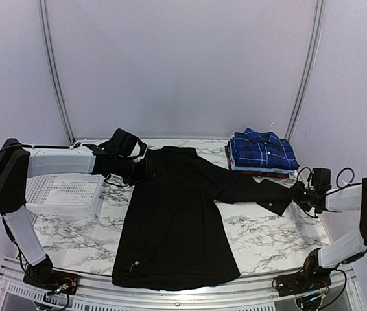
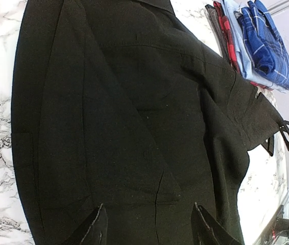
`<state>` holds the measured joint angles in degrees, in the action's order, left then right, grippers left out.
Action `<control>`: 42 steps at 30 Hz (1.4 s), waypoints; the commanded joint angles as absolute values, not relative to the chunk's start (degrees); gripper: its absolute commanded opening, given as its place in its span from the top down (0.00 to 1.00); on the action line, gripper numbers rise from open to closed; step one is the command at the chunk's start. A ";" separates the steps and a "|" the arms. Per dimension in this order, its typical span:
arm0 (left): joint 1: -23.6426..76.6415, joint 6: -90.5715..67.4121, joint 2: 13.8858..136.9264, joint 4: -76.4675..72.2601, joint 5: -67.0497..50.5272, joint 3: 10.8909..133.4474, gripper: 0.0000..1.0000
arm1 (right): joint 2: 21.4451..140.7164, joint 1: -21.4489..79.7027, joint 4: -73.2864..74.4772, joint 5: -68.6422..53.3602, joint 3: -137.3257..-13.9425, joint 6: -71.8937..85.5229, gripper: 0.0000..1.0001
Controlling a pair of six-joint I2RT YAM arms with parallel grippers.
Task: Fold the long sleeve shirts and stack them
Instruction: Pick up the sleeve from the center of the board, then place the sleeve of the 1/3-folded shirt.
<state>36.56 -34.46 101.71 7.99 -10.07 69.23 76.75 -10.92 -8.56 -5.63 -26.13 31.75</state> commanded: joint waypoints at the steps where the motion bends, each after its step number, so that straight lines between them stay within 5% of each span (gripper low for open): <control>1: 36.56 -34.34 99.41 9.40 -9.93 68.71 0.41 | 81.56 -11.69 -15.37 -12.65 -28.74 30.87 0.45; 8: 36.56 -34.87 99.55 9.55 -10.52 69.08 0.41 | 85.00 -11.78 -17.81 -13.08 -29.33 28.66 0.59; 14: 36.56 -35.15 98.14 10.14 -10.46 68.68 0.41 | 83.46 -11.67 -16.92 -15.25 -30.22 26.33 1.00; 21: 36.56 -35.98 95.17 10.59 -11.27 67.04 0.41 | 73.46 -0.82 -14.62 -16.71 -31.13 24.60 1.00; 31: 36.56 -36.83 90.83 10.98 -11.96 64.79 0.41 | 75.78 38.15 -12.38 -5.33 -38.79 24.00 1.00; 36: 36.56 -36.18 90.09 11.93 -12.21 64.85 0.41 | 85.52 45.62 -10.80 -2.64 -42.47 25.63 0.73; 42: 36.56 -35.44 89.99 12.74 -12.64 64.99 0.41 | 81.61 45.51 -7.12 2.76 -41.83 27.36 0.45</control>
